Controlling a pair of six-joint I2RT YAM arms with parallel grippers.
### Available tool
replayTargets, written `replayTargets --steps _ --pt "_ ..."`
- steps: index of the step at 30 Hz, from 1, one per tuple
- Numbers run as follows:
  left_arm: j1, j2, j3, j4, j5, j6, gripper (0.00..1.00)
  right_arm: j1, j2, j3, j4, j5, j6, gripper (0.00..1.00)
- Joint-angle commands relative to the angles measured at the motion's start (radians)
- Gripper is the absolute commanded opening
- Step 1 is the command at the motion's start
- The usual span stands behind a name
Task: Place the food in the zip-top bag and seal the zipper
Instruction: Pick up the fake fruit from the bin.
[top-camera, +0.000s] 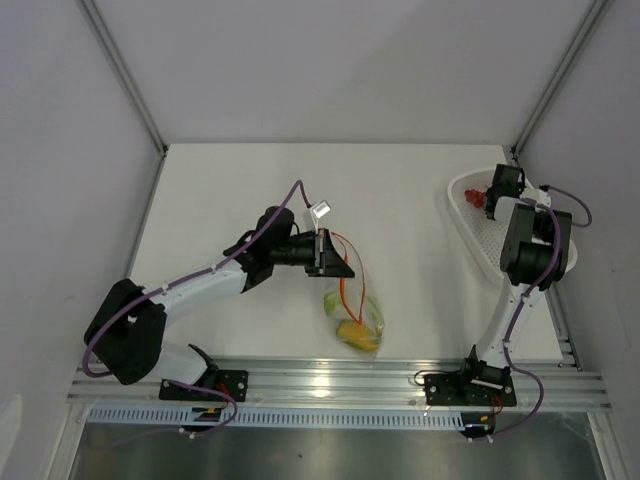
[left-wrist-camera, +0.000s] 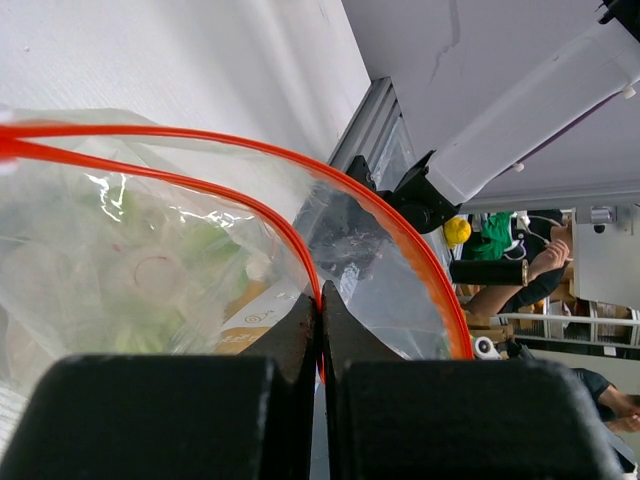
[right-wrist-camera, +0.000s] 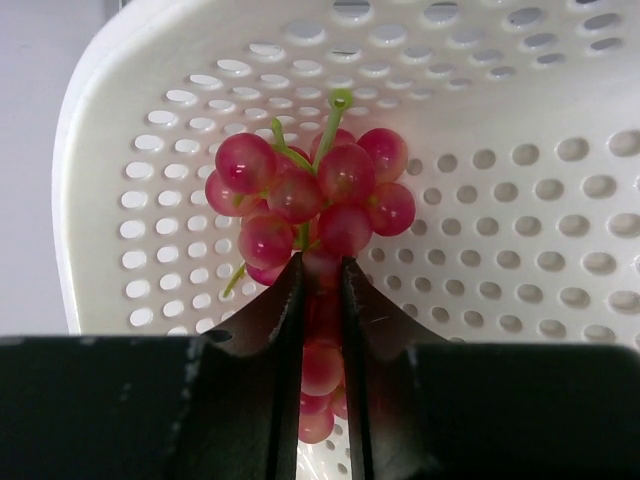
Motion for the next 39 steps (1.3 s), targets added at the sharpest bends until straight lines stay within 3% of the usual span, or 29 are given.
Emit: replayTargets --steps 1,14,20,24,27,33,39 --pt "0.006 0.008 -0.007 0.055 0.025 -0.013 0.0 0.001 -0.029 -0.004 0.023 -0.03 -0.038 0.0" --pt "0.005 -0.007 -0.009 0.004 0.012 -0.018 0.01 0.055 -0.224 -0.113 0.035 0.0 -0.093 0.0" --pt "0.005 -0.007 -0.018 -0.028 0.005 -0.051 0.0 0.053 -0.388 -0.184 -0.027 0.022 -0.194 0.0" --pt "0.006 -0.027 -0.077 0.068 0.025 -0.112 0.01 0.065 -0.529 -0.239 -0.102 -0.009 -0.3 0.0" --pt "0.005 -0.058 -0.076 0.052 0.012 -0.107 0.01 0.099 -0.675 -0.29 -0.193 -0.011 -0.351 0.0" --pt "-0.009 -0.151 -0.126 0.068 -0.034 -0.119 0.01 0.226 -1.028 -0.386 -0.356 -0.035 -0.41 0.0" --pt "-0.021 -0.209 -0.124 0.004 -0.054 -0.097 0.0 0.49 -1.278 -0.383 -0.566 -0.064 -0.46 0.0"
